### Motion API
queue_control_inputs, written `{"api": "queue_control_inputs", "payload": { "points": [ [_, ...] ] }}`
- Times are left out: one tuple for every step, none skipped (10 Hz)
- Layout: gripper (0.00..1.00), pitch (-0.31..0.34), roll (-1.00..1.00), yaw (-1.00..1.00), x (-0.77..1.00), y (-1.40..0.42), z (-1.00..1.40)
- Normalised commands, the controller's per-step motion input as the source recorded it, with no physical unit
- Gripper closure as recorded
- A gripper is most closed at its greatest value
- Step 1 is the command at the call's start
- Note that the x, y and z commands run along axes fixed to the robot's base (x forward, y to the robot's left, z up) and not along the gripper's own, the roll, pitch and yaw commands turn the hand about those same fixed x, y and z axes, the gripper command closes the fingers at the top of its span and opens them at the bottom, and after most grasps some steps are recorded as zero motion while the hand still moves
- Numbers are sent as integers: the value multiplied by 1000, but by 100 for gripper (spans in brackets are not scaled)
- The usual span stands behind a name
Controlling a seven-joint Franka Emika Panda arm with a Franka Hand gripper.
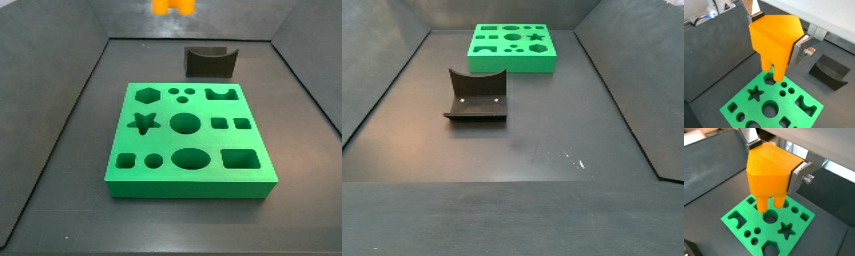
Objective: Insert the 3 prong object.
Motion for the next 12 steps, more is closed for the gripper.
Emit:
{"api": "queue_control_inputs", "payload": {
  "points": [
    [100,89,103,-817,431,11,-1000],
    [100,87,104,-817,431,14,-1000],
    [100,86,100,-814,431,17,-1000],
    [100,89,97,-829,434,3,-1000],
    [100,84,89,-800,417,40,-1000],
    [100,51,3,-583,283,366,-1000],
    [100,0,0,-391,71,471,-854],
    [100,16,0,-246,-17,371,-597],
    [100,14,-19,-303,0,374,-569],
    [100,0,-96,-323,-126,294,-354],
    [100,0,-99,-349,-183,234,-257],
    [100,-31,-164,-300,-129,211,-86]
  ]
}}
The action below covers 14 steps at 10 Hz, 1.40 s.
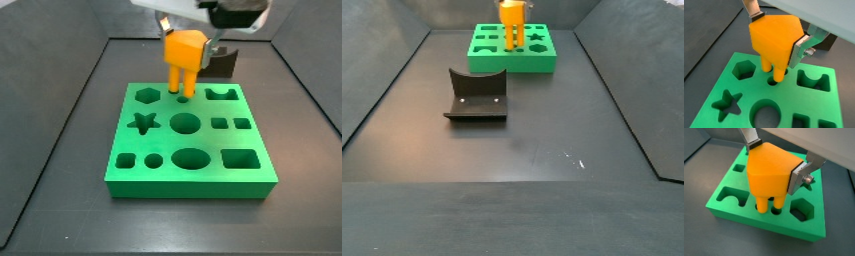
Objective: Insert the 3 prong object.
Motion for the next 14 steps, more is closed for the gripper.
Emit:
{"api": "queue_control_inputs", "payload": {
  "points": [
    [100,-39,-174,-326,-103,83,-97],
    [100,-107,-213,-497,-197,0,-223],
    [100,-93,-166,-471,-120,0,-269],
    [100,-106,-189,-451,-54,0,-234],
    [100,-101,-170,-486,-26,0,-251],
    [100,-79,-176,-606,0,-6,-237],
    [100,-74,-181,-877,0,0,-254],
    [100,-106,-139,-954,0,-31,-220],
    [100,-109,-123,-971,0,-51,-231],
    [100,-111,-133,-960,0,-43,-223],
    [100,-40,-190,-871,71,0,-246],
    [100,-9,-41,-286,-31,11,-206],
    [100,-36,-84,-577,0,0,-234],
    [100,-97,-150,-123,-91,0,-251]
  ]
}}
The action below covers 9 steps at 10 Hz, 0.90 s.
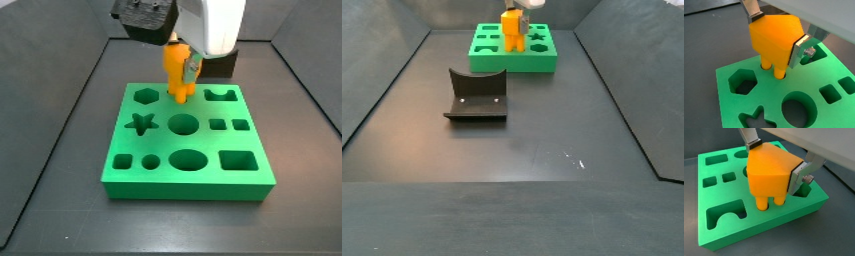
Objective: Insert the 3 prong object.
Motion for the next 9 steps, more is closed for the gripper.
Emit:
{"api": "queue_control_inputs", "payload": {
  "points": [
    [100,-127,-149,0,-97,17,-251],
    [100,-154,-36,0,-66,6,-383],
    [100,-210,46,0,-140,0,-494],
    [100,-203,51,37,-80,0,-471],
    [100,-223,0,83,-6,0,-414],
    [100,-109,94,257,0,0,-311],
    [100,0,164,249,69,-49,-289],
    [100,-36,-63,0,0,0,-60],
    [100,0,0,0,0,0,0]
  ]
}}
